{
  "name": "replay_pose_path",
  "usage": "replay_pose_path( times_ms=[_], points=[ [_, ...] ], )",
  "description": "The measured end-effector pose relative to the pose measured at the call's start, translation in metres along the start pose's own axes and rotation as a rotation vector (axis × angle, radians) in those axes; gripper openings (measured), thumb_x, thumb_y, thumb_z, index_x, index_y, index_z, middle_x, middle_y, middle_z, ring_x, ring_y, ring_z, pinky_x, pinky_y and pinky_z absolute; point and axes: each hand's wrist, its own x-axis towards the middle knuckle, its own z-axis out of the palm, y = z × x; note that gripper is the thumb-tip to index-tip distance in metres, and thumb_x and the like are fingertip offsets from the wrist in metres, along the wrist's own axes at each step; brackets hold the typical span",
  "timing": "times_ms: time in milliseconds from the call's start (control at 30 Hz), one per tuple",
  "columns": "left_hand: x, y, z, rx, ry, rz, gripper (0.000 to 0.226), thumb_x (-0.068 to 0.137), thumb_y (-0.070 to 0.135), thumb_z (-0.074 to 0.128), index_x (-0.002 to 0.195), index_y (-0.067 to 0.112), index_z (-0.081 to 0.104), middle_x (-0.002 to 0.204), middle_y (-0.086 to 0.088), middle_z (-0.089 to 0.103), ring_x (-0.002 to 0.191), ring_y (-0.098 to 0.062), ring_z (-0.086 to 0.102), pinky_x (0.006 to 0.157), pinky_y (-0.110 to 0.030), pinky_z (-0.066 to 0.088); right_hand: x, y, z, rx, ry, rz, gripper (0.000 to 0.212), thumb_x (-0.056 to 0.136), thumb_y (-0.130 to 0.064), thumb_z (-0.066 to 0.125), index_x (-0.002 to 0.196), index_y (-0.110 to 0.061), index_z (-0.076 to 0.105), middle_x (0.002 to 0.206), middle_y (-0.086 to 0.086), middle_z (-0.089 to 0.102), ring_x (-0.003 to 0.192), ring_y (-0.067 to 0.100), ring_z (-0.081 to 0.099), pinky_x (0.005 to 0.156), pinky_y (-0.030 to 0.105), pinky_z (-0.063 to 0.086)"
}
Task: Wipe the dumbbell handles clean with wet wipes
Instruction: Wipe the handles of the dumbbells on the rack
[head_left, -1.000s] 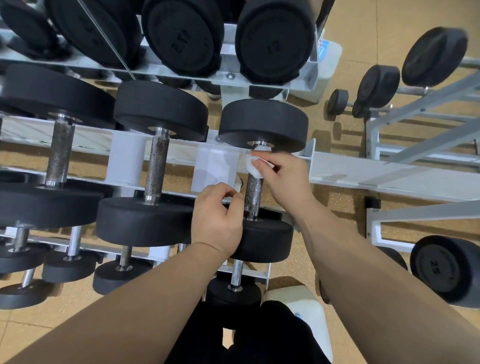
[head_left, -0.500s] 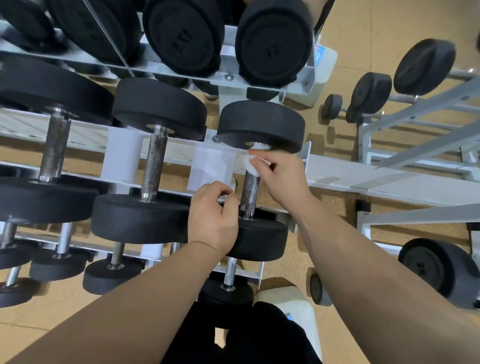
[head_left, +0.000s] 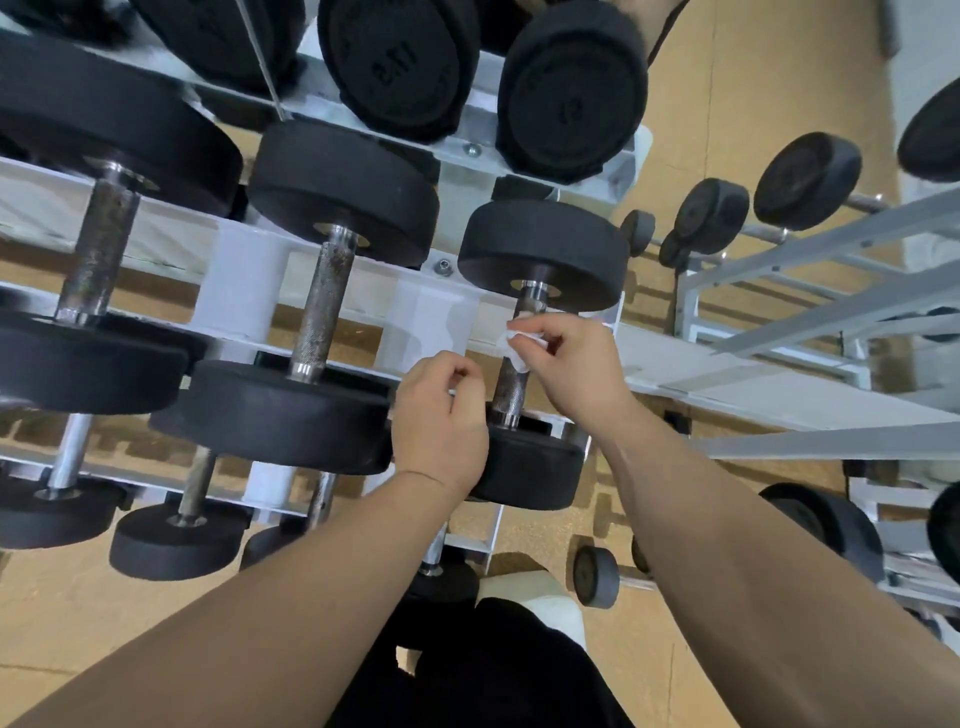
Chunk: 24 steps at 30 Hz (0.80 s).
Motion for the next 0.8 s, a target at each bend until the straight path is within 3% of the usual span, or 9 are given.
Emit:
replay_pose_path(
  times_ms=[133,200,267,333,400,500,600,700,800],
  points=[
    [0.0,-0.003,-0.009,-0.24,-0.082,-0.13,0.022,0.092,0.009,0.052,0.086,0.026,0.064,0.094,0.004,0.064,0.091,-0.012,0.059,0.08,-0.025,0.042,-0.021,-0.002,-0.011,-0.187,-0.244,-0.133,0.018,0.089,-0.017,0.074,0.104,-0.023,0.079,0.092,-0.023,0.066,0.078,-0.016,0.058,0.072,0.003,0.039],
    [0.0,-0.004,-0.015,-0.29,-0.129,-0.177,0.03,0.091,0.002,0.053,0.085,0.03,0.063,0.093,0.006,0.063,0.092,-0.013,0.058,0.081,-0.026,0.041,-0.013,-0.005,-0.013,-0.251,-0.168,-0.161,0.017,0.091,-0.021,0.071,0.106,-0.024,0.078,0.101,-0.015,0.072,0.084,-0.012,0.06,0.08,0.009,0.046],
    [0.0,-0.004,-0.021,-0.299,-0.195,-0.195,0.031,0.089,0.001,0.053,0.089,0.03,0.063,0.094,0.008,0.061,0.095,-0.014,0.058,0.08,-0.028,0.042,0.002,-0.008,-0.012,-0.226,-0.018,-0.077,0.017,0.092,-0.025,0.069,0.107,-0.024,0.078,0.105,-0.008,0.075,0.089,0.003,0.066,0.087,0.03,0.054],
    [0.0,-0.003,-0.027,-0.328,-0.255,-0.211,0.031,0.09,0.0,0.051,0.091,0.029,0.063,0.1,0.006,0.06,0.098,-0.014,0.057,0.078,-0.027,0.041,0.013,-0.013,-0.009,-0.127,0.066,0.038,0.017,0.093,-0.028,0.068,0.106,-0.025,0.078,0.101,-0.01,0.075,0.086,0.01,0.068,0.085,0.04,0.058],
    [0.0,0.0,-0.031,-0.365,-0.295,-0.221,0.032,0.092,-0.001,0.047,0.092,0.027,0.062,0.104,0.002,0.06,0.098,-0.013,0.056,0.074,-0.023,0.04,0.01,-0.014,-0.007,-0.101,0.066,0.087,0.016,0.092,-0.027,0.069,0.106,-0.026,0.078,0.097,-0.014,0.073,0.084,0.007,0.068,0.083,0.034,0.058],
    [0.001,0.002,-0.034,-0.413,-0.306,-0.225,0.034,0.09,-0.005,0.044,0.092,0.023,0.062,0.098,0.001,0.06,0.091,-0.01,0.054,0.069,-0.012,0.042,-0.01,-0.014,-0.006,-0.162,-0.133,0.027,0.015,0.087,-0.019,0.076,0.101,-0.023,0.079,0.088,-0.02,0.068,0.078,0.0,0.065,0.073,0.018,0.05],
    [0.0,0.002,-0.032,-0.394,-0.284,-0.202,0.036,0.089,-0.006,0.042,0.091,0.024,0.062,0.092,0.006,0.058,0.086,-0.008,0.053,0.068,-0.012,0.041,-0.014,-0.011,-0.008,-0.275,-0.282,-0.07,0.015,0.086,-0.021,0.077,0.101,-0.023,0.08,0.088,-0.014,0.071,0.078,0.005,0.066,0.073,0.021,0.05],
    [0.001,0.002,-0.029,-0.313,-0.251,-0.172,0.029,0.091,-0.002,0.043,0.096,0.02,0.062,0.099,0.006,0.059,0.092,-0.008,0.054,0.076,-0.021,0.04,0.003,-0.014,-0.004,-0.251,-0.139,-0.04,0.017,0.092,-0.027,0.071,0.106,-0.022,0.079,0.102,-0.007,0.076,0.085,0.005,0.068,0.08,0.023,0.053],
    [0.001,0.004,-0.024,-0.261,-0.243,-0.163,0.025,0.092,0.0,0.046,0.097,0.021,0.061,0.103,0.003,0.06,0.095,-0.007,0.054,0.077,-0.019,0.039,0.015,-0.017,-0.001,-0.124,0.101,0.062,0.016,0.092,-0.028,0.071,0.105,-0.022,0.079,0.096,-0.01,0.074,0.088,0.006,0.068,0.083,0.025,0.053]
  ],
)
